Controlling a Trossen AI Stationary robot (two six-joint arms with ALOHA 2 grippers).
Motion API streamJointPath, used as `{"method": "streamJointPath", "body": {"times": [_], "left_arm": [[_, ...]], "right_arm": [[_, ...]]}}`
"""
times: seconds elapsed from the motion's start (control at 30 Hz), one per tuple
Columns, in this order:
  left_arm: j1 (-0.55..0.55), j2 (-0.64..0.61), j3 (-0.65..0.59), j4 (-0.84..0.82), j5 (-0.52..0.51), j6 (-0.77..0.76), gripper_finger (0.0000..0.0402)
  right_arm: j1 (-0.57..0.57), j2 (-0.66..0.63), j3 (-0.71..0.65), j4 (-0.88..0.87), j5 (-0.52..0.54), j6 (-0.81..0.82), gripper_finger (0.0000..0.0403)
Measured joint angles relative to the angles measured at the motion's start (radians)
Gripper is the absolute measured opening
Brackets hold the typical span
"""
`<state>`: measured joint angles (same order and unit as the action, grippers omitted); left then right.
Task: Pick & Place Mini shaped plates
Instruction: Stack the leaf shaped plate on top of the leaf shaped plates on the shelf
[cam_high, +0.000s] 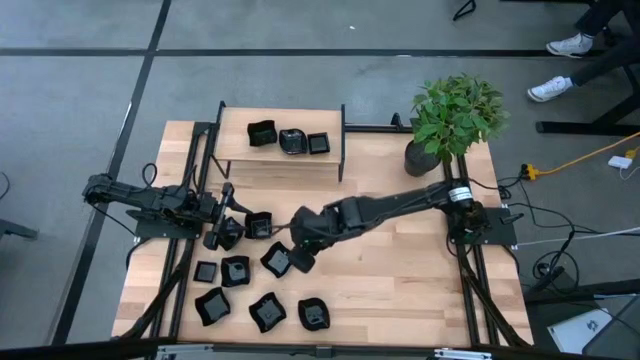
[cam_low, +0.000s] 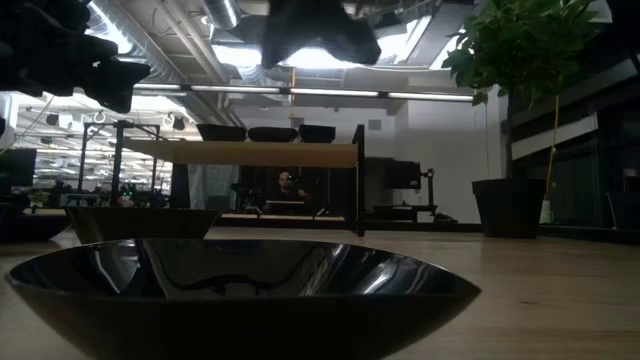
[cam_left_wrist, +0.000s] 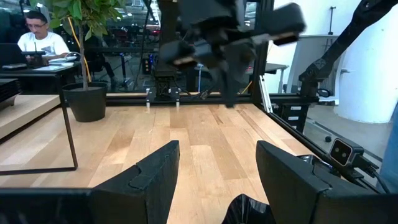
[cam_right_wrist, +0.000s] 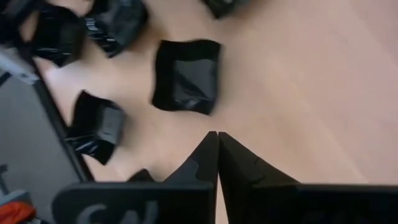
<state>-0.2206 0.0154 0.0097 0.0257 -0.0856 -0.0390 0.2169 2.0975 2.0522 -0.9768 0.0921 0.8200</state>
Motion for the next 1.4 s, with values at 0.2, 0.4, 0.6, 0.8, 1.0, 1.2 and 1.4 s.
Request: {"method": "streamJointPath", "body": {"times": [0.2,0.4,0.6,0.8,1.0,1.2,1.4], "left_arm": [[0.000,0.000,0.000,0.000,0.000,0.000,0.0207],[0.000,0.000,0.000,0.000,0.000,0.000,0.0207],[0.000,0.000,0.000,0.000,0.000,0.000,0.0208],[0.000,0.000,0.000,0.000,0.000,0.000,0.0208],[0.000,0.000,0.000,0.000,0.000,0.000,0.0208],[0.000,0.000,0.000,0.000,0.000,0.000,0.0208],[0.000,0.000,0.000,0.000,0.000,0.000,0.0208]], "right_arm": [[0.010,0.000,-0.089,0.207,-0.099,-0.119,0.0012],[0.010,0.000,-0.209,0.393,-0.151,-0.170,0.0012],[0.010,0.000,-0.346,0.614,-0.224,-0.173,0.0012],[0.003,0.000,-0.418,0.710,-0.181,-0.122,0.0012],[-0.020,0.000,-0.422,0.722,-0.172,-0.123,0.0012],[-0.032,0.000,-0.422,0.665,-0.172,-0.113,0.0012],[-0.029,0.000,-0.422,0.584,-0.165,-0.008,0.0012]]}}
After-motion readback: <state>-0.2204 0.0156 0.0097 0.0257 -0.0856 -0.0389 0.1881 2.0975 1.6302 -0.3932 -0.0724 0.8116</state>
